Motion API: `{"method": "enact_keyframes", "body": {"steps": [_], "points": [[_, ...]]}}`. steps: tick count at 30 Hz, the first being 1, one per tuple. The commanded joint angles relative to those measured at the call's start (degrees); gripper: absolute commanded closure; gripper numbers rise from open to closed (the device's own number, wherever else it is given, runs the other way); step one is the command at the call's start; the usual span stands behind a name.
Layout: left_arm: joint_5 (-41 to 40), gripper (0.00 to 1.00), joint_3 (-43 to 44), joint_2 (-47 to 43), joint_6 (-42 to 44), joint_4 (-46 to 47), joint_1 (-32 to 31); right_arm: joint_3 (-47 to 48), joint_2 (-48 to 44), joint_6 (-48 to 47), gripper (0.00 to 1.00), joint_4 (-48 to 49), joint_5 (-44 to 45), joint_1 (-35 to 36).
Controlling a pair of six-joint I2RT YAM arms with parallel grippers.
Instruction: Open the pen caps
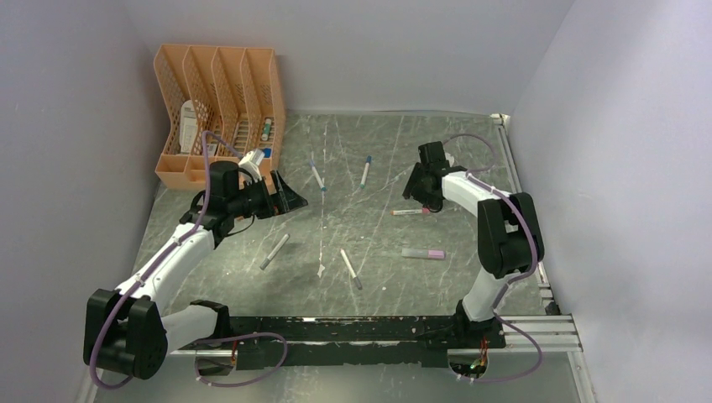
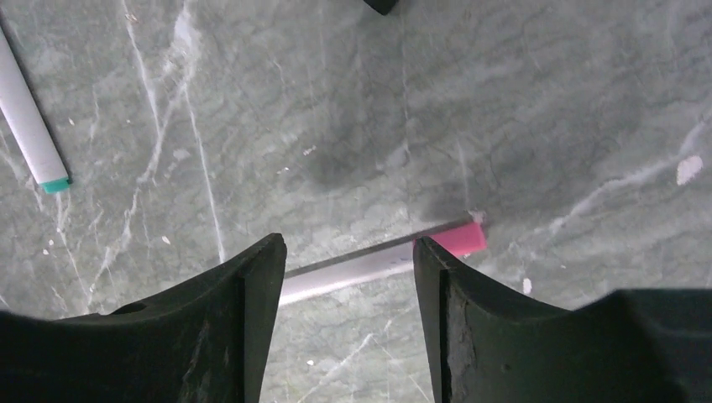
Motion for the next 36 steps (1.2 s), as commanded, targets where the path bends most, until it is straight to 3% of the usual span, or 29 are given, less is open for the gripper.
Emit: {"method": "enact_keyframes", "body": {"steps": [1,7,18,25,36], "points": [[1.45,0.01,-0.40,-0.37,1.09,0.92,-0.48,3.48,2.65,-1.48,0.43,-1.87,2.51,1.26],[1.10,0.01,-0.72,-1.05,0.87,0.64,-0.48,4.61,1.27,-2.71,0.48,-2.98,6.55,4.11],[1.10,0.01,-0.64,-0.32,0.49,1.38,-0.81,-1.07,-8.21,-2.25,0.43,-5.70,8.83,4.54],[0.90,0.01,-0.93,-0.26,0.46,1.39,-1.42,-5.78,-6.57,1.31,0.42,-2.14,6.28,1.59],[0.47,0.01,-0.83,-1.53,0.39,0.78,-1.53,0.75,2.59,0.97,0.41,-0.97,6.34,0.99]]}}
